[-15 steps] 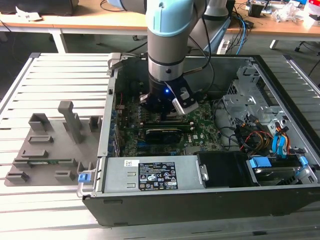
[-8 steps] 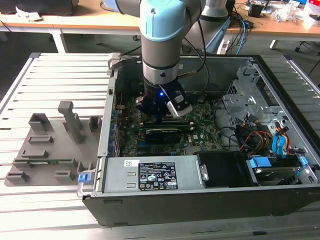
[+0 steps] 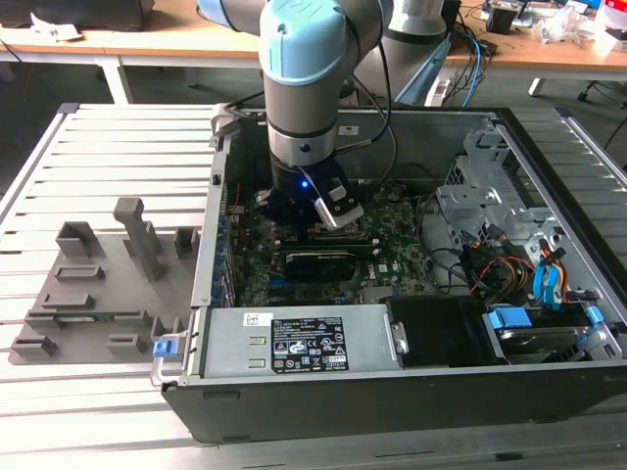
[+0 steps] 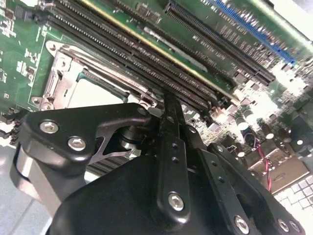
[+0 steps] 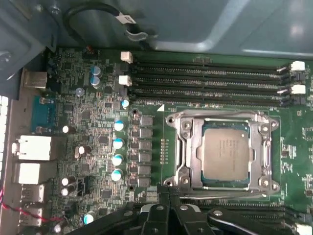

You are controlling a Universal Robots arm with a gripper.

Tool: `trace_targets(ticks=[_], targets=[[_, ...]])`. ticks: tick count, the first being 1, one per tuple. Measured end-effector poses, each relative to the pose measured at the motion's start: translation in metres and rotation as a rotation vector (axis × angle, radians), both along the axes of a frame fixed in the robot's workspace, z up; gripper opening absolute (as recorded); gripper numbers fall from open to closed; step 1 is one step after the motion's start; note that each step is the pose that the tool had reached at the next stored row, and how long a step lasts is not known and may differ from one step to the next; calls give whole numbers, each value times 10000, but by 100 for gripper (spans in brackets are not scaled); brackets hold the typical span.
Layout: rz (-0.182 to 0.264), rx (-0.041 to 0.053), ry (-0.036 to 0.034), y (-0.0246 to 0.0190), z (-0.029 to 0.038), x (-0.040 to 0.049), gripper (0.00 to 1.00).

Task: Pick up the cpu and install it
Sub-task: 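Install the second cpu locking lever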

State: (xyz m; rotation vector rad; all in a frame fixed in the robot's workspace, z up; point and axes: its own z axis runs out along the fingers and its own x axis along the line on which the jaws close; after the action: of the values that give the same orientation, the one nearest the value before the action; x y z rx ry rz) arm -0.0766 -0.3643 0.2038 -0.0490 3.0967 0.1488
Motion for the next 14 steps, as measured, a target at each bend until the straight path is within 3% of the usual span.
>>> trace_targets(ticks=[2, 5, 7, 9, 14], targets=[[91, 2, 0, 42, -34, 0, 11], [157, 1, -4, 52, -31, -1, 11], [158, 2, -10, 56, 91, 1, 11], [157, -38, -5, 74, 96, 44, 11], [158, -313, 105, 166, 96, 368, 11]])
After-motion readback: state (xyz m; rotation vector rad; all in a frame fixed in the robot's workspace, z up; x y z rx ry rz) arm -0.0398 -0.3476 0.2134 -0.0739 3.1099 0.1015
